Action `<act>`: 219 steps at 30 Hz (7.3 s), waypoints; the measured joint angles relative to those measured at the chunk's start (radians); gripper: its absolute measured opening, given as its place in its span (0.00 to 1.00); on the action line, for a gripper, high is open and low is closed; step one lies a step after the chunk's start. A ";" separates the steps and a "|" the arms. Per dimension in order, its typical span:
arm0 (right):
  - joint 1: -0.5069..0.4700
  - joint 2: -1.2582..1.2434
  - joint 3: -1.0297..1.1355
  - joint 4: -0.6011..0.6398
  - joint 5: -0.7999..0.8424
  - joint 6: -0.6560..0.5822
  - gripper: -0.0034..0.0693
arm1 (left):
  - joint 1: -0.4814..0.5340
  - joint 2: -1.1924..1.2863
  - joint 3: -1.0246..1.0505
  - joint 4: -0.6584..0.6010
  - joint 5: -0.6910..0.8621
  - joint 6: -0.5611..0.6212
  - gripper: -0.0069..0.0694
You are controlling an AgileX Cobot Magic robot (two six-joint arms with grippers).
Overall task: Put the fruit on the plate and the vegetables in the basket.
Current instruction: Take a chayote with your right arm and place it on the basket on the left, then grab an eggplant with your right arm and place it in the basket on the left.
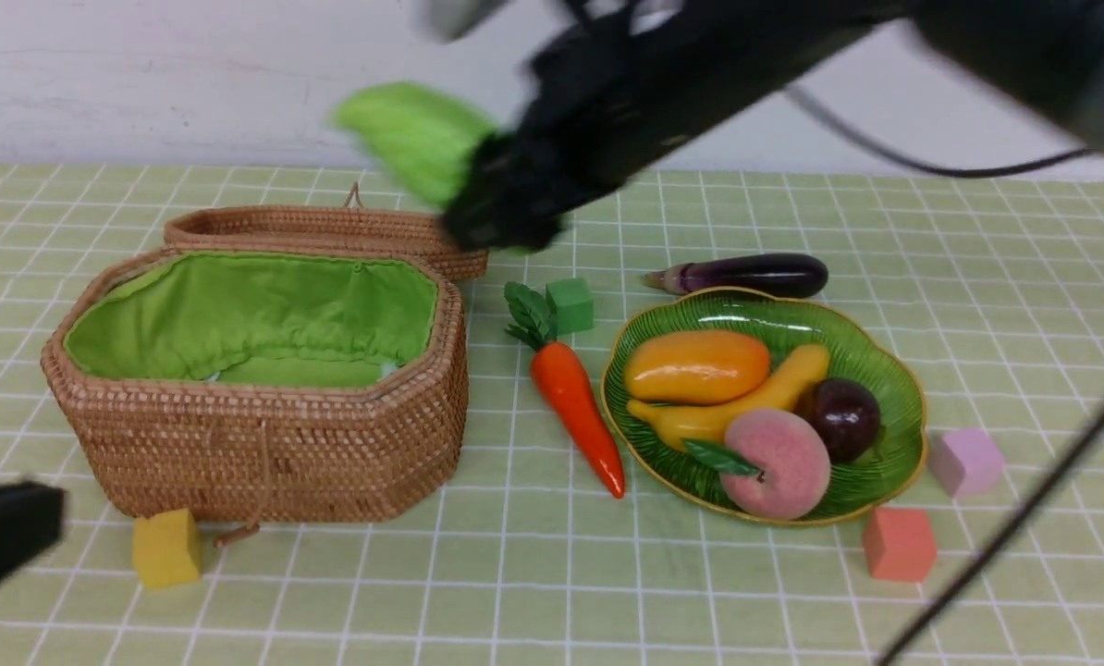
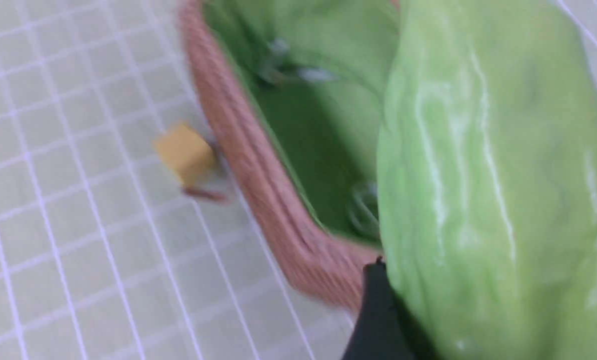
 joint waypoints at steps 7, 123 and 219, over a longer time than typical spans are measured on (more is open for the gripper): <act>0.103 0.199 -0.137 -0.052 -0.167 -0.056 0.70 | 0.000 -0.098 0.000 0.038 0.032 -0.058 0.10; -0.639 0.537 -0.335 -0.006 -0.003 -0.695 0.85 | 0.000 0.075 0.000 -0.123 -0.298 0.102 0.11; -0.668 0.456 -0.337 0.020 0.123 -0.550 0.60 | 0.000 0.075 0.000 -0.121 -0.291 0.102 0.10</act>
